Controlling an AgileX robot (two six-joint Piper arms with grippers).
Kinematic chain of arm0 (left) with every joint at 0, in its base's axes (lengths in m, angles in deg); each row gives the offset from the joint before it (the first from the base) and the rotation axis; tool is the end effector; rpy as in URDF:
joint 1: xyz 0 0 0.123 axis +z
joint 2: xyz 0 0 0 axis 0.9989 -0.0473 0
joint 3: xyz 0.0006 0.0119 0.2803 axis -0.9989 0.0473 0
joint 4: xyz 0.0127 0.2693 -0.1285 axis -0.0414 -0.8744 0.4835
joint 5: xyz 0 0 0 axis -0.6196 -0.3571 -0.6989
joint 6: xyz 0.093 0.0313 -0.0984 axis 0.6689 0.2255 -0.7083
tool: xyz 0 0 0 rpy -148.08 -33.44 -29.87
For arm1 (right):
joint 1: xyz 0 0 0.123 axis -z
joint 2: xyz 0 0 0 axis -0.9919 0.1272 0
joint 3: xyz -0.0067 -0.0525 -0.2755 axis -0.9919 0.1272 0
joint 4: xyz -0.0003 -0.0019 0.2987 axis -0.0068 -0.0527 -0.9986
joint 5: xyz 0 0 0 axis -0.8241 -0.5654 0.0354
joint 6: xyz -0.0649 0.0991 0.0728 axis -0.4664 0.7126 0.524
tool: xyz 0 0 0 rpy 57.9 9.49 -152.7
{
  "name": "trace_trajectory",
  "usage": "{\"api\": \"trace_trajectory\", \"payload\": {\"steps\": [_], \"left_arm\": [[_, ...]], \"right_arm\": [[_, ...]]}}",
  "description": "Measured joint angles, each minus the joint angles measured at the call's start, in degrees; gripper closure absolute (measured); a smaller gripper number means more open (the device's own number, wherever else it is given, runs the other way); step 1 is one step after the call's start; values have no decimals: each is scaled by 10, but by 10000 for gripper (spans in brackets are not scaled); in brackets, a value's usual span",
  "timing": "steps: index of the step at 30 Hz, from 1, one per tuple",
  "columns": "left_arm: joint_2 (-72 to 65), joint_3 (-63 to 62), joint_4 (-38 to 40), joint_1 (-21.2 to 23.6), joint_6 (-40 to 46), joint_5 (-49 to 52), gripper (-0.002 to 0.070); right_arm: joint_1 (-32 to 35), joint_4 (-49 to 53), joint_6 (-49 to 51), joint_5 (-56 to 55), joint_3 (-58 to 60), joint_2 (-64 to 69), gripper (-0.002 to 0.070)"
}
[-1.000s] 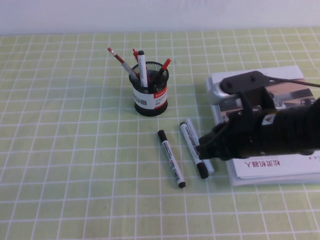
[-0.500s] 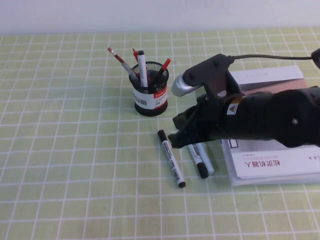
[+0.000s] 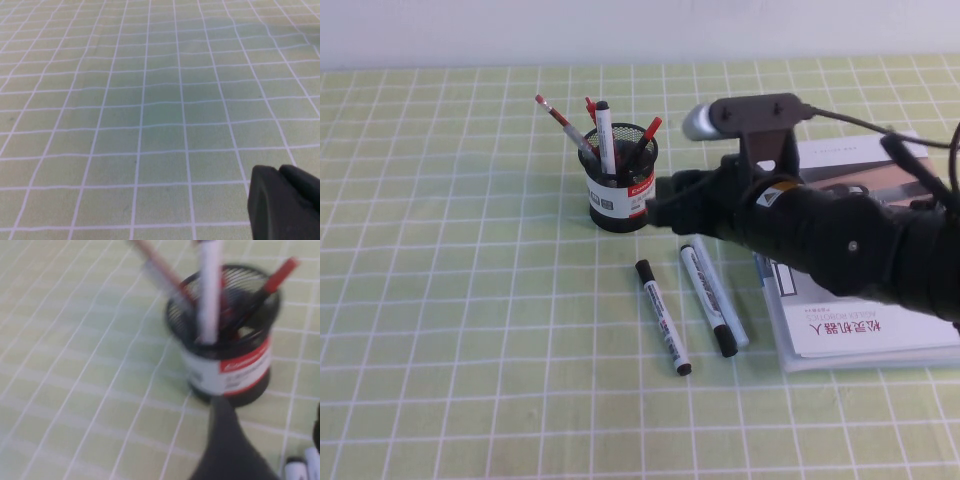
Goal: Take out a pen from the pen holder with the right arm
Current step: 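Take a marker out of the pen holder and lay it on the table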
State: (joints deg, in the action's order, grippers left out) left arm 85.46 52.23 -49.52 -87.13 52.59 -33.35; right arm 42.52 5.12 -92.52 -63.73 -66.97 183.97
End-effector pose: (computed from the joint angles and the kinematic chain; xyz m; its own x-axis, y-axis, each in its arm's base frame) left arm 0.1498 -0.0028 0.1550 -0.3008 0.1060 -0.9478 0.0513 0.9942 0.0949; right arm 0.3628 0.2920 0.2041 -0.4950 0.0363 -0.8682 -0.4432 0.8489 0.2882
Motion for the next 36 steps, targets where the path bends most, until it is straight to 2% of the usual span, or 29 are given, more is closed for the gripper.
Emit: {"api": "trace_trajectory", "payload": {"steps": [2, 6, 9, 13, 16, 24, 36], "left_arm": [[0, 0, 0, 0, 0, 0, 681], [0, 0, 0, 0, 0, 0, 681], [0, 0, 0, 0, 0, 0, 681], [0, 0, 0, 0, 0, 0, 681], [0, 0, 0, 0, 0, 0, 681], [0, 0, 0, 0, 0, 0, 681], [0, 0, 0, 0, 0, 0, 681]], "right_arm": [[0, -54, 0, -46, 0, 15, 329], [9, -102, 63, -96, 0, 34, 301], [31, -59, 187, -102, -1, 46, 297], [62, 50, 386, -103, -1, 62, 295], [70, 112, 466, -102, -6, 71, 295], [69, 218, 526, -77, -54, 75, 295], [66, 223, 537, -8, -160, 141, 298]]}}
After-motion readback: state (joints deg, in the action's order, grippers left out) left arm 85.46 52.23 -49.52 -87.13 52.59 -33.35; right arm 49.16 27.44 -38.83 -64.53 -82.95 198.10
